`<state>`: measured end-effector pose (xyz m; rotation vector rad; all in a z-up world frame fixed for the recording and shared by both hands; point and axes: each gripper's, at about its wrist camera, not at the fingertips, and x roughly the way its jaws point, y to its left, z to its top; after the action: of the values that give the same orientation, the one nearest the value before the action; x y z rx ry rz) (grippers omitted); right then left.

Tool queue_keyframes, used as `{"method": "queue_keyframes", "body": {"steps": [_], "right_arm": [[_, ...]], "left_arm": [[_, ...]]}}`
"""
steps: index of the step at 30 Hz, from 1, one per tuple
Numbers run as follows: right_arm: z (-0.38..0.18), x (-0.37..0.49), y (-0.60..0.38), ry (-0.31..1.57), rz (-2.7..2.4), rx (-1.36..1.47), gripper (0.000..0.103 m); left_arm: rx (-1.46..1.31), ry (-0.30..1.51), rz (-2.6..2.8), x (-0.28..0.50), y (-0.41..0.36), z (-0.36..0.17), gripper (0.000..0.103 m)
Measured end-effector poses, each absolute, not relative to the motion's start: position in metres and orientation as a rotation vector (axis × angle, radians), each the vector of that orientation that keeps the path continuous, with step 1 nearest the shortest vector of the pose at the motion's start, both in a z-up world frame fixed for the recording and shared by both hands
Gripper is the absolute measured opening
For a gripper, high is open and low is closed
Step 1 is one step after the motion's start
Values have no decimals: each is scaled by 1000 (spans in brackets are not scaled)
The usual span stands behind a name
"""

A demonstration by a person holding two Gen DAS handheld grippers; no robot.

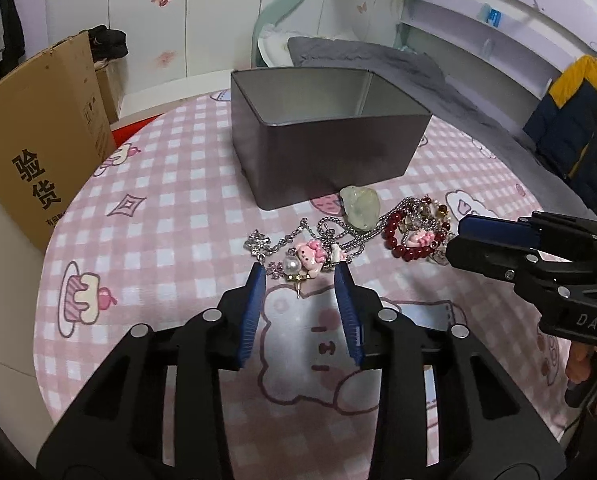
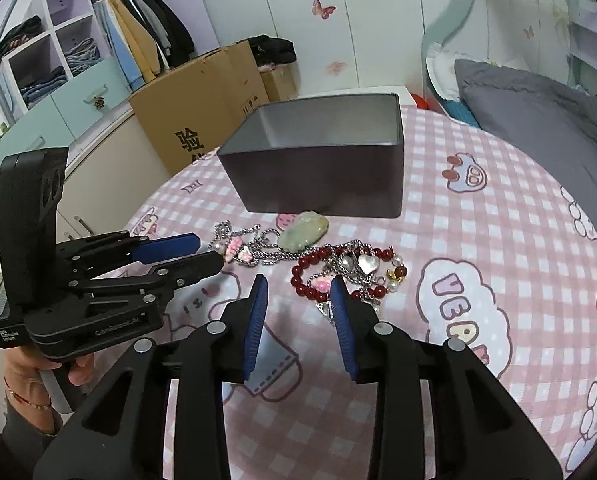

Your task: Organize jewelry

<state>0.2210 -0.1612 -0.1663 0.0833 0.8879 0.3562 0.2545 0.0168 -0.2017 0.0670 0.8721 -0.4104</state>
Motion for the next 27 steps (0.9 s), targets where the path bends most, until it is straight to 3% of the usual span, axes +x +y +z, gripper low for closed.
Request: {"method": "queue_keyframes", "body": {"steps": [3,10,27], "right_arm": [[-170,221,-161,893,359,85,31],[-172,223,-156,898,367,78,31],[-179,252,-78,883,439,-205,31]], "left_arm": [[76,884,-415,256,13,-206,33],[81,894,-397,260,14,-209,12],[-90,826,-367,240,76,-182,12]]}}
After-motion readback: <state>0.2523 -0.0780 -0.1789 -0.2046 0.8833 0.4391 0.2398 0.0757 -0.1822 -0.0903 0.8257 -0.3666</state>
